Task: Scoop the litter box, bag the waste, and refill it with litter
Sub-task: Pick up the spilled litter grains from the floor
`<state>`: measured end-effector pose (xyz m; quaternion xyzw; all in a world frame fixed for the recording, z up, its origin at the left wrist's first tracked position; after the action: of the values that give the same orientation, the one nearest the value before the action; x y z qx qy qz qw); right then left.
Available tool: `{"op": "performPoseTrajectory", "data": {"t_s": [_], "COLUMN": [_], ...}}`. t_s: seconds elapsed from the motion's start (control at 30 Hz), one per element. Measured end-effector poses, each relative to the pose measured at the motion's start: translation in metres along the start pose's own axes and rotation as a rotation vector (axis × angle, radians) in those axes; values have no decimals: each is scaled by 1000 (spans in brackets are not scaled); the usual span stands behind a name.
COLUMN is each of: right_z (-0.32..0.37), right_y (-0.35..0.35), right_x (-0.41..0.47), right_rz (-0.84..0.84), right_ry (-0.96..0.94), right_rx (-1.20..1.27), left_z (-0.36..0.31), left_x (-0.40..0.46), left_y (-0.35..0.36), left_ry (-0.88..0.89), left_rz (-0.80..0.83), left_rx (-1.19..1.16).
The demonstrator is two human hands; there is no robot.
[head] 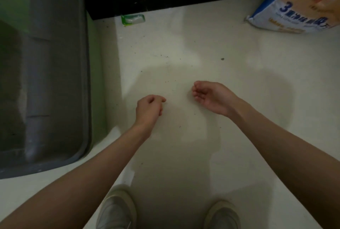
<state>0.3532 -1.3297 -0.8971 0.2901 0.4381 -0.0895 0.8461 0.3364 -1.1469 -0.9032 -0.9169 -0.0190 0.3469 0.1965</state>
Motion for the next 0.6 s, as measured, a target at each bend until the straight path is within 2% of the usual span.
{"op": "performPoseTrajectory", "data": {"t_s": [0.03,0.1,0.2,0.23,0.37,0.6], "right_z": [-1,-4,-9,-10,-15,-15], "right_y": [0,0,4,5,3,3], "right_x": [2,7,11,10,10,14], "right_rz": [-28,-151,-312,-327,-312,-302], "right_ry": [-21,-138,-394,-453,-512,-527], "right_rx": [-68,-366,-995,-1121,-1229,-1336], "left_z": [3,7,15,17,25,17], "left_x": [-1,-3,2,3,1,1], "left_y": [-5,-16,-34,-39,-52,-50], "left_ry": [71,188,231,232,245,317], "left_rz": [-64,-176,-280,-296,-345,-287], "left_rx": [154,338,387,405,509,532]}}
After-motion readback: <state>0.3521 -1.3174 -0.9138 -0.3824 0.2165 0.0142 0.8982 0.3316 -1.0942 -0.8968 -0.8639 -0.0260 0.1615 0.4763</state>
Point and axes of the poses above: each hand's wrist, its own x-axis towards the middle knuckle, its own y-axis out of the palm, z = x × y, the point moved 1 cm from there along x, towards the middle knuckle, and after that the axes turned 7 degrees about x, right-handed, at the moved point
